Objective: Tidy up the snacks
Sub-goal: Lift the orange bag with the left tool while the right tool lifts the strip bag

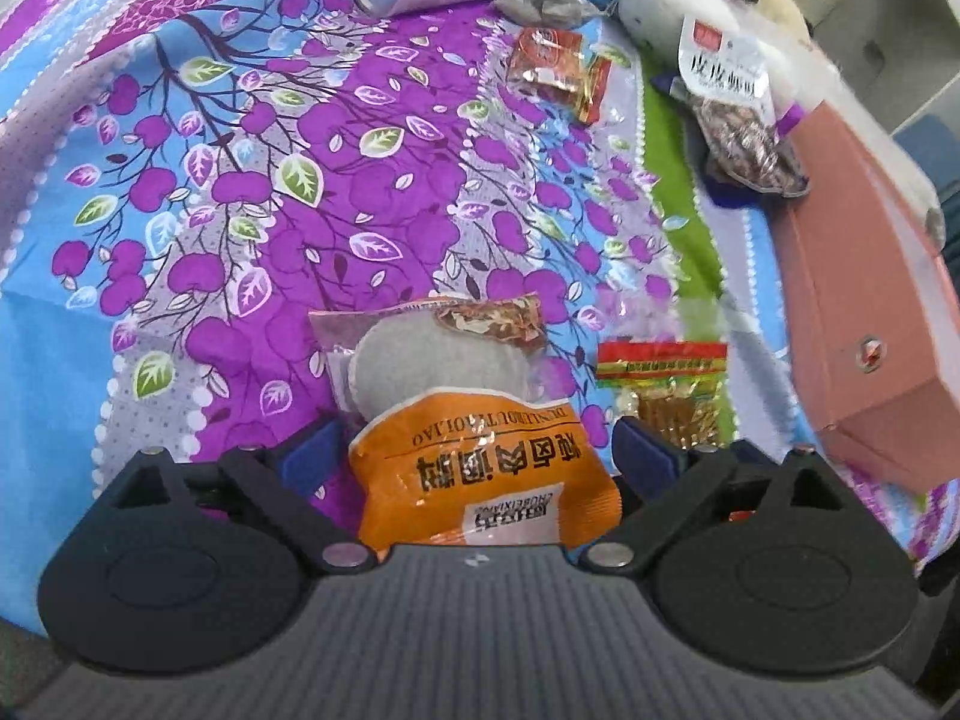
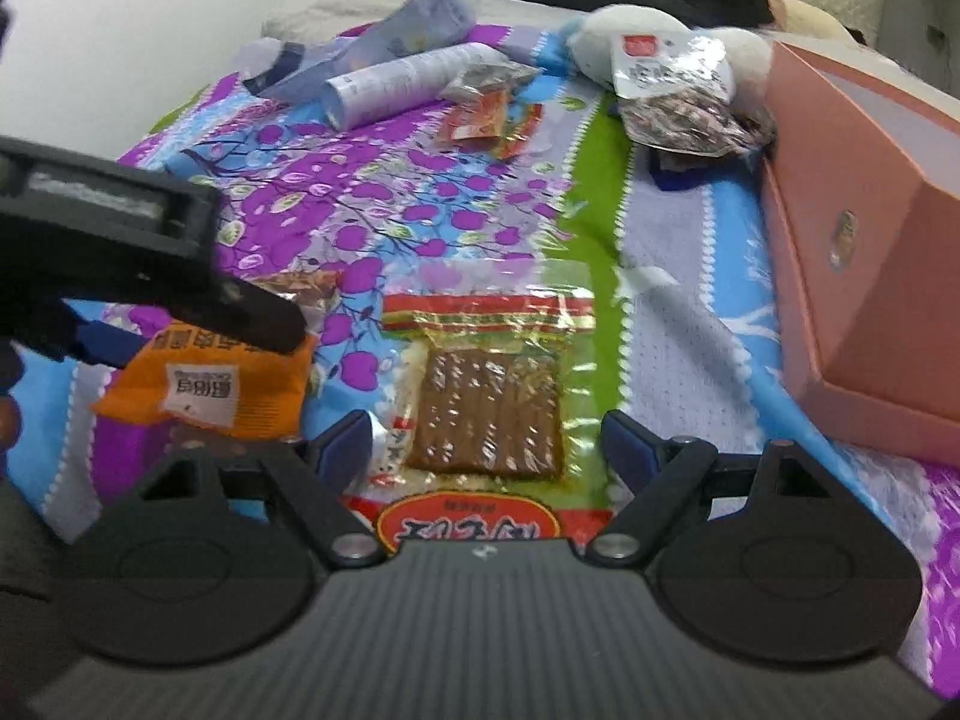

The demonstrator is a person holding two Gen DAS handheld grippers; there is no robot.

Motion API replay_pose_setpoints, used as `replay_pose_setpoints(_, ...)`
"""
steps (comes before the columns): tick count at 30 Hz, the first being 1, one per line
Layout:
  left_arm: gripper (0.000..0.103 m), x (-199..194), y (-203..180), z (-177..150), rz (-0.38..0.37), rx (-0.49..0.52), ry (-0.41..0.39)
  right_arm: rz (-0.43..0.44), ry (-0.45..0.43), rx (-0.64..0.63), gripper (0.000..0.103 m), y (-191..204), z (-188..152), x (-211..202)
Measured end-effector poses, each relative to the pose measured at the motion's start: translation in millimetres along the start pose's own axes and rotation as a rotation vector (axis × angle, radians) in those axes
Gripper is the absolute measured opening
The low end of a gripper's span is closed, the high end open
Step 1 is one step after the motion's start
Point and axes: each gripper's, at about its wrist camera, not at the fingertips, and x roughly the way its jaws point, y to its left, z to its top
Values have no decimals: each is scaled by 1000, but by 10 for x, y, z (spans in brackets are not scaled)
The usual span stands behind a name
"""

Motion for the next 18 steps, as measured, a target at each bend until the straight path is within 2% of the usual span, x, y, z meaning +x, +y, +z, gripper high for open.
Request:
replay_pose_setpoints(9,101,121,-141,-1,66,79,-12,21,-11,-23,86,17,-44,25)
replay_pose_setpoints(14,101,168,-183,-10,107,76,-25,18,-15,-7,70,-21,-28,1)
replay_pose_setpoints(16,95,147,-180,-14,122,80,-37,33,-21,15,52,-59,-15,-42)
replay_pose_setpoints(18,89,115,-138,2,116,87,-48,39,-14,43,51,-110,-2,-78)
